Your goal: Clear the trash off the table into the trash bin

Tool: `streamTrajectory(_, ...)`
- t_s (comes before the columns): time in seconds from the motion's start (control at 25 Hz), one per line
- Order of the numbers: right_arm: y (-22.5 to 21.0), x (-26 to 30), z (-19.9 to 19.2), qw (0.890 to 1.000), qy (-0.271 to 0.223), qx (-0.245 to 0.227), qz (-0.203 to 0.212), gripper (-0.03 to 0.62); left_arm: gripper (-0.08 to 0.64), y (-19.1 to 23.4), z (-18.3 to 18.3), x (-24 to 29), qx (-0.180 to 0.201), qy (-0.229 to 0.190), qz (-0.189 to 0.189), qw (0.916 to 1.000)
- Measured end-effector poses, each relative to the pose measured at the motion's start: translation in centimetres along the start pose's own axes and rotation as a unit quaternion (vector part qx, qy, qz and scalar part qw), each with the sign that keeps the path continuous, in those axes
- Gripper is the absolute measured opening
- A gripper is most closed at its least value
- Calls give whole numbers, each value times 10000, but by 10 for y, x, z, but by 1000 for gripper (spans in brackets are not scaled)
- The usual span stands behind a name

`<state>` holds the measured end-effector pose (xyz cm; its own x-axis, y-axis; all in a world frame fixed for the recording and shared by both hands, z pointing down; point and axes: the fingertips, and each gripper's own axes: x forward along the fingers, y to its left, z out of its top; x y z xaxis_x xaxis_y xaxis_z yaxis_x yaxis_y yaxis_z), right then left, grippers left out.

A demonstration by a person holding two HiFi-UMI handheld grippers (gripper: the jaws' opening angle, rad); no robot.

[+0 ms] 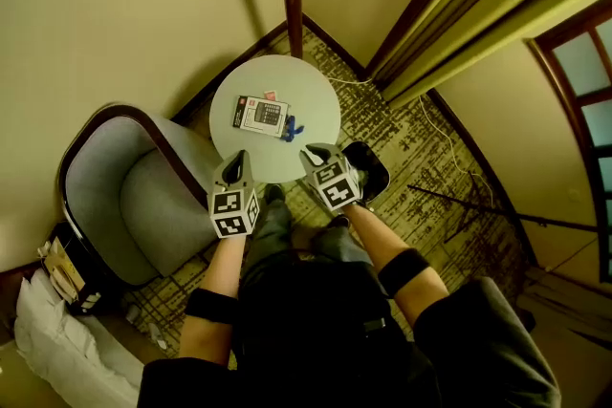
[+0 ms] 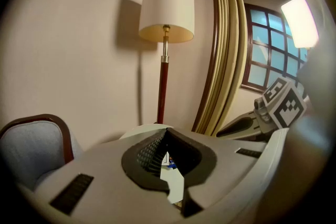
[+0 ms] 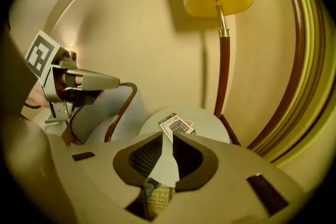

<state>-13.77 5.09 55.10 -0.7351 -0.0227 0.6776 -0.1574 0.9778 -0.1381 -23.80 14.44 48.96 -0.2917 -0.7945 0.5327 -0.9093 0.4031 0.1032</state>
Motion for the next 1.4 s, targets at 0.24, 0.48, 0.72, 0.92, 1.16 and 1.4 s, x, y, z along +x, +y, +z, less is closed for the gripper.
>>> streamTrajectory(0.24,1,51,-27,9988,454,-21,185,219,0,10,-10,16,71,106,29,9999)
streamTrajectory(0.48,-11,108,-54,9959,868,-90,225,218,0,18,-20,46,-10,161,-82,9998)
streamTrajectory(0.72,-31,158,-84,9932,1137,73,224,218,0,28,-38,70,-65,298,-122,9995)
streamTrajectory(0.92,-42,182,-102,9916,1263,163,232,216,0,31,-56,83,-97,452,-191,9987)
streamTrajectory(1.16,-47,203,-116,9899,1370,289,240,169,0,39,-72,92,-178,603,-168,9979)
streamTrajectory(1.4,-53,220,-122,9891,1429,288,219,134,0,49,-84,101,-159,687,-150,9974)
